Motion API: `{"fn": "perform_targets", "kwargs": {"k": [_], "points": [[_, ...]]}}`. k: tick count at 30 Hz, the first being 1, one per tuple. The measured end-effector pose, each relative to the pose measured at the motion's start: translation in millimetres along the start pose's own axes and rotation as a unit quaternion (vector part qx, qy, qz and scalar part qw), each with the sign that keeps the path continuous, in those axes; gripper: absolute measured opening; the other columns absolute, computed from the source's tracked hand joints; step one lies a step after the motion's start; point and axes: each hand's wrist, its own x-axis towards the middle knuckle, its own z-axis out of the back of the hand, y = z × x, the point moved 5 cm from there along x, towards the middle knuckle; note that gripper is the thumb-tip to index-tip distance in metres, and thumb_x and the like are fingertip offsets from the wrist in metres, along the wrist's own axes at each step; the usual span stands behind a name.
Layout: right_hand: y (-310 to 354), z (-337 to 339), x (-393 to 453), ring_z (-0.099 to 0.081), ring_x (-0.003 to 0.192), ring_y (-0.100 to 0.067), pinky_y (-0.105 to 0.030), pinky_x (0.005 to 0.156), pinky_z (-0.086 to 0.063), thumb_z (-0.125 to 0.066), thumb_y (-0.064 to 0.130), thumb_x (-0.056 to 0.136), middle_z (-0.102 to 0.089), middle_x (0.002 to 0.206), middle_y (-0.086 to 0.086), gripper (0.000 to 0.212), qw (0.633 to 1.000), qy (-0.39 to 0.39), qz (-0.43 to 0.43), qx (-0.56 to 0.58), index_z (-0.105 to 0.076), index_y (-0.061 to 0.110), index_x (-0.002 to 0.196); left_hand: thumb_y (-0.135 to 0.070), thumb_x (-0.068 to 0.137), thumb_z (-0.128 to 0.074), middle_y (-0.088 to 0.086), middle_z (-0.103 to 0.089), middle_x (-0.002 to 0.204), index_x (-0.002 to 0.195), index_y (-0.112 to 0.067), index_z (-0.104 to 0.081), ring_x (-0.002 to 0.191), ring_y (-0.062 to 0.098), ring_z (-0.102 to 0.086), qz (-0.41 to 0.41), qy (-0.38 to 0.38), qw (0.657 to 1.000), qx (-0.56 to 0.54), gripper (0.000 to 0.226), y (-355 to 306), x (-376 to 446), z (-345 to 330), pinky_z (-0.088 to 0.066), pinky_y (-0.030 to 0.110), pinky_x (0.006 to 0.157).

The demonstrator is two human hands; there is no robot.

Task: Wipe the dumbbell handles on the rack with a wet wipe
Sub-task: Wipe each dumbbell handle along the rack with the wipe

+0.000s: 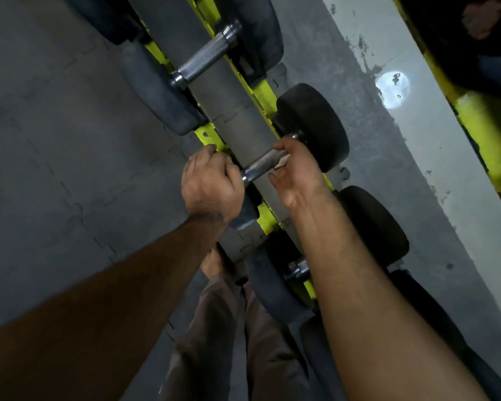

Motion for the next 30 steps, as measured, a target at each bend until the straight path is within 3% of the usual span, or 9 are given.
{"fn": "perform_targets", "kwargs": {"k": [2, 5, 8, 11, 13, 17, 23, 26, 30], "points": [[-7.4, -1.3, -8.0, -0.049, 0.069, -0.013, -0.026, 0.062, -0.038, -0.063, 0.029, 0.080, -0.053, 0.075, 0.002, 0.011, 0.998, 0.053, -0.013, -0.001, -0.057, 0.020, 0.083, -0.026, 0.090, -0.043, 0.015, -0.066, 0.104, 0.087, -0.006, -0.068, 0.095, 0.035, -0.061, -0.005, -0.001, 1.000, 0.002, 0.032, -0.2, 0.3, -0.2, -0.050, 0.047, 0.086], [-7.8, 2.5, -13.3, -0.055, 0.074, -0.018, -0.029, 0.069, -0.044, -0.062, 0.037, 0.079, -0.059, 0.082, -0.003, 0.033, 0.992, 0.100, -0.051, 0.064, -0.059, 0.012, 0.100, -0.025, 0.091, -0.043, 0.014, -0.066, 0.104, 0.089, -0.006, -0.068, 0.095, 0.034, -0.060, -0.014, -0.003, 1.000, 0.005, 0.031, -1.0, -0.4, 0.4, -0.050, 0.045, 0.085], [4.3, 1.7, -8.5, -0.064, 0.074, -0.016, -0.027, 0.073, -0.050, -0.051, 0.026, 0.093, -0.068, 0.075, -0.002, 0.017, 0.986, 0.086, -0.016, 0.143, -0.061, 0.012, 0.090, -0.026, 0.091, -0.043, 0.013, -0.066, 0.103, 0.093, -0.006, -0.068, 0.096, 0.033, -0.060, -0.012, -0.001, 1.000, 0.001, 0.032, -1.2, -0.1, 0.8, -0.049, 0.044, 0.086], [-28.2, -7.6, -8.8, -0.061, 0.073, -0.017, -0.024, 0.066, -0.050, -0.056, 0.024, 0.090, -0.064, 0.084, -0.005, 0.012, 0.993, 0.105, -0.027, 0.042, -0.062, 0.014, 0.092, -0.027, 0.092, -0.042, 0.013, -0.066, 0.106, 0.097, -0.007, -0.068, 0.098, 0.033, -0.060, -0.010, 0.000, 1.000, 0.004, 0.033, 0.1, 0.5, 0.1, -0.048, 0.046, 0.089], [-36.2, -3.8, -7.1, -0.057, 0.067, -0.015, -0.024, 0.064, -0.045, -0.057, 0.026, 0.089, -0.058, 0.080, -0.003, 0.012, 0.992, 0.114, -0.050, -0.011, -0.060, 0.015, 0.087, -0.028, 0.092, -0.042, 0.013, -0.066, 0.108, 0.098, -0.008, -0.068, 0.100, 0.033, -0.060, -0.011, 0.001, 1.000, 0.006, 0.034, 0.3, -1.0, -1.2, -0.048, 0.049, 0.090], [-11.5, -0.9, 9.1, -0.056, 0.073, -0.016, -0.026, 0.067, -0.047, -0.052, 0.019, 0.092, -0.056, 0.081, -0.004, 0.008, 0.988, 0.084, 0.001, 0.131, -0.056, 0.014, 0.087, -0.030, 0.092, -0.041, 0.012, -0.066, 0.107, 0.097, -0.008, -0.068, 0.099, 0.032, -0.060, -0.003, 0.004, 1.000, 0.001, 0.035, 1.2, -0.4, -1.9, -0.048, 0.050, 0.090], [-21.4, -1.3, 7.2, -0.060, 0.069, -0.019, -0.026, 0.059, -0.051, -0.054, 0.027, 0.088, -0.060, 0.079, -0.006, 0.017, 0.992, 0.108, -0.022, 0.062, -0.059, 0.010, 0.088, -0.030, 0.092, -0.040, 0.011, -0.066, 0.109, 0.097, -0.009, -0.068, 0.101, 0.032, -0.060, -0.010, -0.003, 1.000, -0.002, 0.036, -0.9, -2.1, -1.4, -0.048, 0.050, 0.091], [-20.5, -8.7, 9.0, -0.060, 0.065, -0.019, -0.027, 0.063, -0.049, -0.054, 0.025, 0.087, -0.061, 0.069, -0.004, 0.019, 0.991, 0.096, -0.017, 0.087, -0.060, 0.012, 0.075, -0.028, 0.091, -0.042, 0.012, -0.066, 0.106, 0.096, -0.008, -0.066, 0.098, 0.033, -0.060, -0.017, -0.011, 1.000, -0.002, 0.032, 0.8, -0.8, -0.1, -0.048, 0.049, 0.090], [-39.6, -14.1, 9.1, -0.063, 0.063, -0.018, -0.029, 0.067, -0.048, -0.045, 0.028, 0.093, -0.065, 0.064, -0.003, 0.044, 0.990, 0.128, -0.059, 0.025, -0.068, 0.017, 0.057, -0.026, 0.090, -0.044, 0.013, -0.066, 0.101, 0.096, -0.006, -0.065, 0.095, 0.034, -0.060, -0.039, -0.026, 0.999, -0.007, 0.030, -2.0, -1.1, 0.8, -0.049, 0.046, 0.087]]}}
